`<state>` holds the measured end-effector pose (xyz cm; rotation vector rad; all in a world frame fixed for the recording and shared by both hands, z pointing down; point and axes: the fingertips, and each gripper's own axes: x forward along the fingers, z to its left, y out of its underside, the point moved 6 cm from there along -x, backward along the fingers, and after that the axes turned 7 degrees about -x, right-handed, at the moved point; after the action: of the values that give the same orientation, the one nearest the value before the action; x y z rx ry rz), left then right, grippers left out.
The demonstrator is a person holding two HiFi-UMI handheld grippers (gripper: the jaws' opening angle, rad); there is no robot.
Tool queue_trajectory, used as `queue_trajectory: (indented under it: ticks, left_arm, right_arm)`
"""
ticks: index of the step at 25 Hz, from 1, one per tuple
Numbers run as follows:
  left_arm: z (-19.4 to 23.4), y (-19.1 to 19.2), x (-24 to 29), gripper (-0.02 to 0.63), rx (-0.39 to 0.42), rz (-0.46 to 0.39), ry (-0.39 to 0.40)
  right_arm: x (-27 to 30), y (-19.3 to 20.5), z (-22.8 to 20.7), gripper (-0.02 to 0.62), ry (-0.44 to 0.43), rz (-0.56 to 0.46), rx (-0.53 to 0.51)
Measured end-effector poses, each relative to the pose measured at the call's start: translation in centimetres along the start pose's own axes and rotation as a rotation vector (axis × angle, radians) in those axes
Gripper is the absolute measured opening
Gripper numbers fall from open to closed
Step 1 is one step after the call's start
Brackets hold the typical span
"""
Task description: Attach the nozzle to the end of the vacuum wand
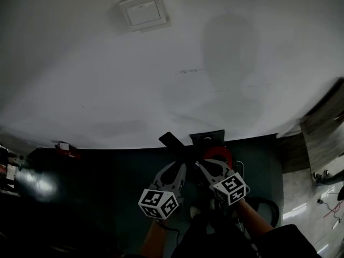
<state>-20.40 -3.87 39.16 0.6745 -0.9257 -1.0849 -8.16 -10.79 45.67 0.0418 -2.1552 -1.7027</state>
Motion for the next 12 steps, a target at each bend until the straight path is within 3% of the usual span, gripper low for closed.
queue_trajectory:
  ticks: [7, 12]
  left_arm:
    - [-2.6, -2.4, -2.4, 0.011, 0.065, -0.089, -0.008]
    - [-3.8, -3.5, -3.2, 0.005, 0.100, -0.127, 0.005]
  right_arm:
    - [-3.2, -4.7, 1.7, 0.018, -0.013, -0.118, 0.031]
    - [-4.3, -6.5, 2.0, 0.017, -0.009, -0.176, 0.044]
